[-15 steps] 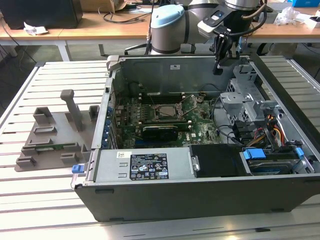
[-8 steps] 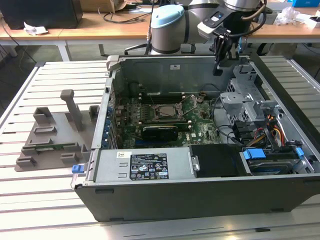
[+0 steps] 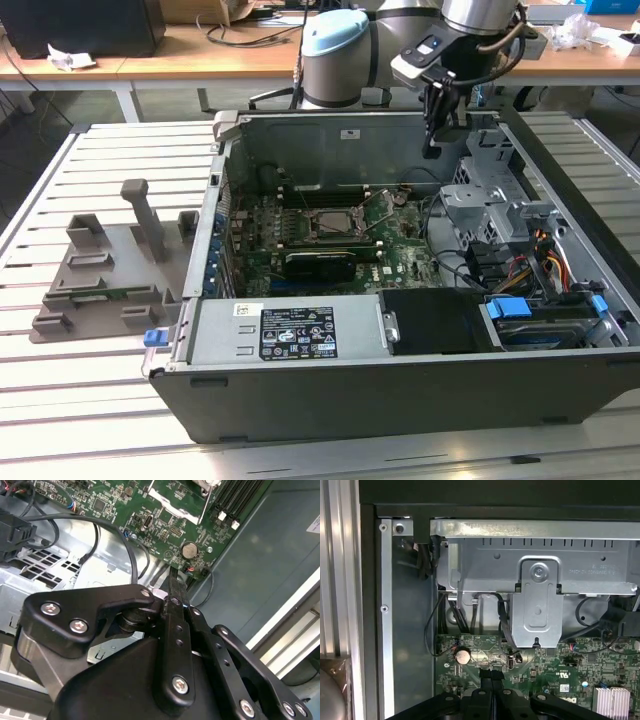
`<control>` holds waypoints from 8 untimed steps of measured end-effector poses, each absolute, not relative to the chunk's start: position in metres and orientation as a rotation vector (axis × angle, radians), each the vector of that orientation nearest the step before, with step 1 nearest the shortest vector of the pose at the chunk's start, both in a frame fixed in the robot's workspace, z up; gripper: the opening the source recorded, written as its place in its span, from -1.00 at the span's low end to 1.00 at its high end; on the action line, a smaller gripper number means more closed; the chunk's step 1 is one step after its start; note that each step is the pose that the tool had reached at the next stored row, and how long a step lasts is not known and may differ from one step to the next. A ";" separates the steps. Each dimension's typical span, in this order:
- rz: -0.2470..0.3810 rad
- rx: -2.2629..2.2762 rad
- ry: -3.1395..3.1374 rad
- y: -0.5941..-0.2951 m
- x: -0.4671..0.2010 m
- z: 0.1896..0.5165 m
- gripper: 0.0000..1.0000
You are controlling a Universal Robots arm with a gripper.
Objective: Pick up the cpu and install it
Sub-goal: 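Close the cpu cover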
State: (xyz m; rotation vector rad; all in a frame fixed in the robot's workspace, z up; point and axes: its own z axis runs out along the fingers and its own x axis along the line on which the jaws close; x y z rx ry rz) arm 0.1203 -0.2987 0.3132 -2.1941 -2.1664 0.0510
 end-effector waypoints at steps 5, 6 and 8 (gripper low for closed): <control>0.051 -2.192 -2.168 -0.304 0.115 0.307 -0.79; 0.051 -2.192 -2.169 -0.305 0.115 0.307 -0.79; 0.051 -2.192 -2.168 -0.306 0.115 0.305 -0.79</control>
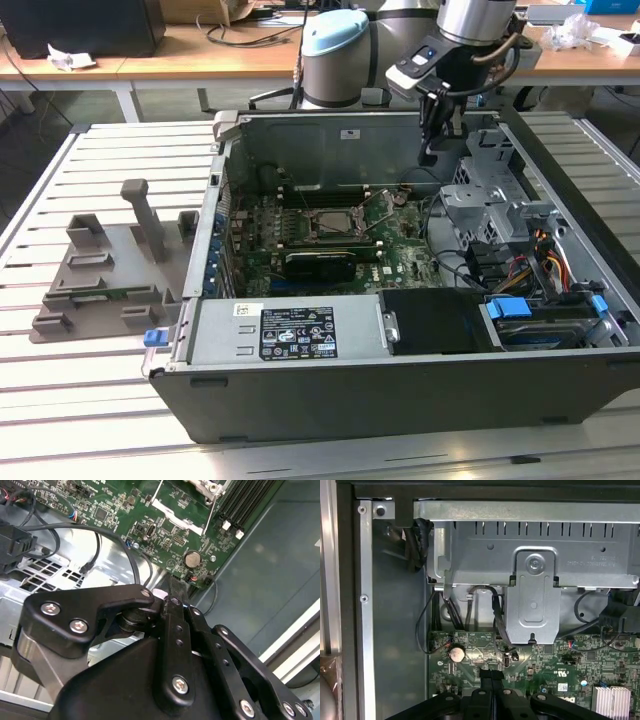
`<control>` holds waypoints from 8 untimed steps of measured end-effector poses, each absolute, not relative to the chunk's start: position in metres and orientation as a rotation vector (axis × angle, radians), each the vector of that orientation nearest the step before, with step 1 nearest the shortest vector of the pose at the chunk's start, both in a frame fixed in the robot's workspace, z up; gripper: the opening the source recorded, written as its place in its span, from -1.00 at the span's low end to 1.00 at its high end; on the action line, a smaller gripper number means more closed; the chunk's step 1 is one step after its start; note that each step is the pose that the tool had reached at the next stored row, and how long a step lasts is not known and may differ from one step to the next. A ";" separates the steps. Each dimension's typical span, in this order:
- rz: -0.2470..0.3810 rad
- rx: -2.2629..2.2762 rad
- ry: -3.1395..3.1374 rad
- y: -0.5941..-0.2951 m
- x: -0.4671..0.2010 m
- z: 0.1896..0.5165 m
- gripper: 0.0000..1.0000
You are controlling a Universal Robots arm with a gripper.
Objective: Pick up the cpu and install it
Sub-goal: 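Close the cpu cover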
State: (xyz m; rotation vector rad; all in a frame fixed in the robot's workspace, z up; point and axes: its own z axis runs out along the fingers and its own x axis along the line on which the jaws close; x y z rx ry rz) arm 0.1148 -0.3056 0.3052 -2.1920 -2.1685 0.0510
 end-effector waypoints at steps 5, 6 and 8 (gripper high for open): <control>0.051 -2.192 -2.169 -0.306 0.114 0.303 -0.79; 0.051 -2.192 -2.168 -0.306 0.114 0.303 -0.79; 0.051 -2.192 -2.169 -0.307 0.114 0.302 -0.79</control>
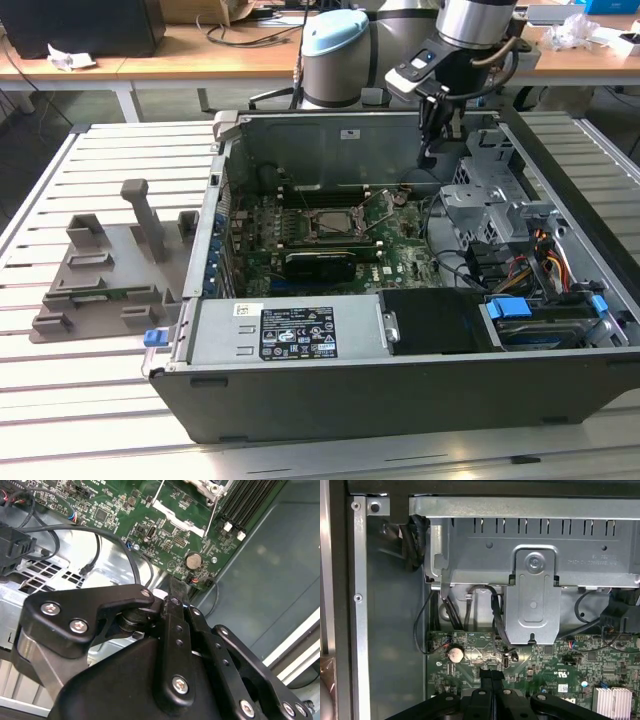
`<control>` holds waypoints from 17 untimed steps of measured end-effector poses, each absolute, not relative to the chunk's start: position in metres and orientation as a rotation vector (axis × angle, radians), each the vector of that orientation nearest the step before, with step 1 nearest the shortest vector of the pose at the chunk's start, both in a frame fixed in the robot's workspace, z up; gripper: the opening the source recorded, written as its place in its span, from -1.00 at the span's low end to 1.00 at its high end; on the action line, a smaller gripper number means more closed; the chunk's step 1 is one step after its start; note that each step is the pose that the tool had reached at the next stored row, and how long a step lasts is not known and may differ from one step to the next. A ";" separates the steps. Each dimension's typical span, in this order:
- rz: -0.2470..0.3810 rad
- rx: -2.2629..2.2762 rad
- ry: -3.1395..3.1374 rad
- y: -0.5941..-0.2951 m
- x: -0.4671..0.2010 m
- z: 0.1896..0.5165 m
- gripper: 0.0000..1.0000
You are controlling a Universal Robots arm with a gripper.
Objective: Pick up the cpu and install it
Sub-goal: 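Close the cpu cover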
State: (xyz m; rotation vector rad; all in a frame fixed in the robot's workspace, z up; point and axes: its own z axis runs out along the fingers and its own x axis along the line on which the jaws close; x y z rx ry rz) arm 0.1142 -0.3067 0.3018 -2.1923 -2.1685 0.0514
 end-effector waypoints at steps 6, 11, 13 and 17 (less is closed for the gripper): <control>0.051 -2.192 -2.169 -0.307 0.114 0.300 -0.79; 0.051 -2.192 -2.168 -0.307 0.114 0.298 -0.79; 0.051 -2.192 -2.168 -0.308 0.114 0.297 -0.79; 0.051 -2.192 -2.168 -0.308 0.114 0.294 -0.79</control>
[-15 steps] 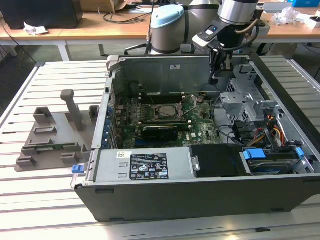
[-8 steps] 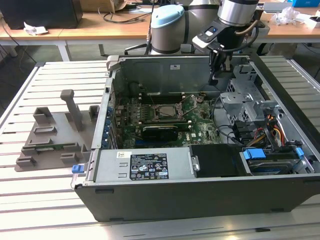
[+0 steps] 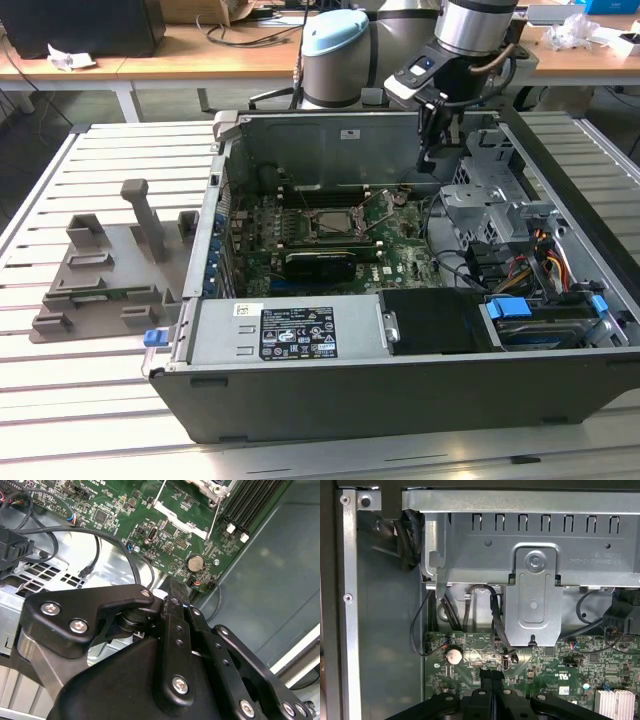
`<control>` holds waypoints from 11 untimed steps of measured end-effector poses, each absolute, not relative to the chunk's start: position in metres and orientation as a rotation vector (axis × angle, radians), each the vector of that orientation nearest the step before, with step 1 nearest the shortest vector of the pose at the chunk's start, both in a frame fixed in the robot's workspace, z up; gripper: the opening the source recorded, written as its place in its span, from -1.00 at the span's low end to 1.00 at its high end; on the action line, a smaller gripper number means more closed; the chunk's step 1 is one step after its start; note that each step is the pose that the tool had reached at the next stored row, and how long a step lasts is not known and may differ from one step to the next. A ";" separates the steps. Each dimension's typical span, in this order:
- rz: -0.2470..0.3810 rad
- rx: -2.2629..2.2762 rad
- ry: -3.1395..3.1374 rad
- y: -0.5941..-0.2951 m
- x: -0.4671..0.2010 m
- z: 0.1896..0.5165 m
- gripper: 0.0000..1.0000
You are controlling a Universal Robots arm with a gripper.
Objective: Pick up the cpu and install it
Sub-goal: 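Close the cpu cover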
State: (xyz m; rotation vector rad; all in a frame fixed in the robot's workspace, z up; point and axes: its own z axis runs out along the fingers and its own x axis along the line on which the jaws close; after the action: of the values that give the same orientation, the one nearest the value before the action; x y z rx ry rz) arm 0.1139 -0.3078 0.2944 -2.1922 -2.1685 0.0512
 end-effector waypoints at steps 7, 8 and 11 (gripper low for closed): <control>0.051 -2.192 -2.168 -0.308 0.114 0.286 -0.79; 0.051 -2.192 -2.168 -0.308 0.114 0.285 -0.79; 0.051 -2.193 -2.168 -0.308 0.114 0.280 -0.79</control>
State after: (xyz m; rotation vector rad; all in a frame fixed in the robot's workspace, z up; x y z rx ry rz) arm 0.1136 -0.3083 0.2804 -2.1926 -2.1683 0.0514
